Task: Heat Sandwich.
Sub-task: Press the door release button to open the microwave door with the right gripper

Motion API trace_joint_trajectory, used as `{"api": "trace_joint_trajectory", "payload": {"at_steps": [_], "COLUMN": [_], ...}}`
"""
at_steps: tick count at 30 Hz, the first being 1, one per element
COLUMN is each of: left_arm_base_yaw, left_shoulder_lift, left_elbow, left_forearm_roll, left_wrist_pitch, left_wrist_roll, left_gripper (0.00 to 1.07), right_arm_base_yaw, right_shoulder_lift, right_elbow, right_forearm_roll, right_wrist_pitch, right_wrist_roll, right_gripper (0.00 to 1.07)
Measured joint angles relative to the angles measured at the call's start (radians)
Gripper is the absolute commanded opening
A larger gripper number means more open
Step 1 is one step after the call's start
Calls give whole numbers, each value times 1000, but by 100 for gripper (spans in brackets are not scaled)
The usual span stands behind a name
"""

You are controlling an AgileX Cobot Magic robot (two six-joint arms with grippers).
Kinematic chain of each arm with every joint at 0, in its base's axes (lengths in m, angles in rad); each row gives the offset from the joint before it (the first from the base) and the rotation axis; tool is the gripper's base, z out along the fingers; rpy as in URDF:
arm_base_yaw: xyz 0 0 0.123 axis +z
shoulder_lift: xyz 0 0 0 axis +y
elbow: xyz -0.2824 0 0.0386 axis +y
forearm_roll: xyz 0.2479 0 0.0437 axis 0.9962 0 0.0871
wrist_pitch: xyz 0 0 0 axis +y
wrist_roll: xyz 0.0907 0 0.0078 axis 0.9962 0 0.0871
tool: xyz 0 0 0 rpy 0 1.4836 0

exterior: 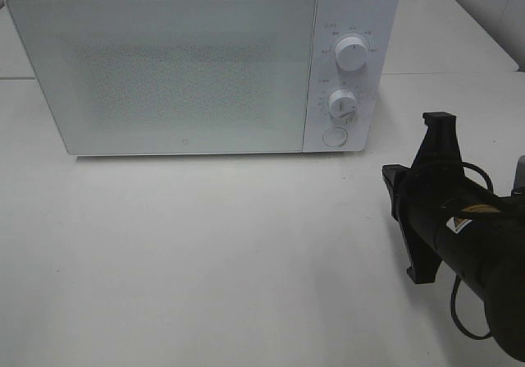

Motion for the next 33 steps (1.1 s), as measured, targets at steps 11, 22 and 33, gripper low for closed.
{"api": "trace_joint_trajectory", "payload": {"at_steps": [11, 22, 33], "left_arm_base_yaw": [0, 0, 0], "left_shoulder_lift": [0, 0, 0], "left_elbow": [0, 0, 0], "left_forearm_roll": [0, 0, 0], "left_wrist_pitch": [0, 0, 0], "left_wrist_roll": [0, 0, 0], "left_gripper": [100, 100, 100], "right_arm_base_yaw": [0, -88, -195], "right_shoulder_lift": [123, 209, 313], "right_elbow": [-94, -182, -337], "right_forearm_roll": [-13, -136, -214], "right_wrist_pitch": [2, 35, 121], "right_wrist_roll": [14, 38, 38], "right_gripper": [0, 0, 0]}}
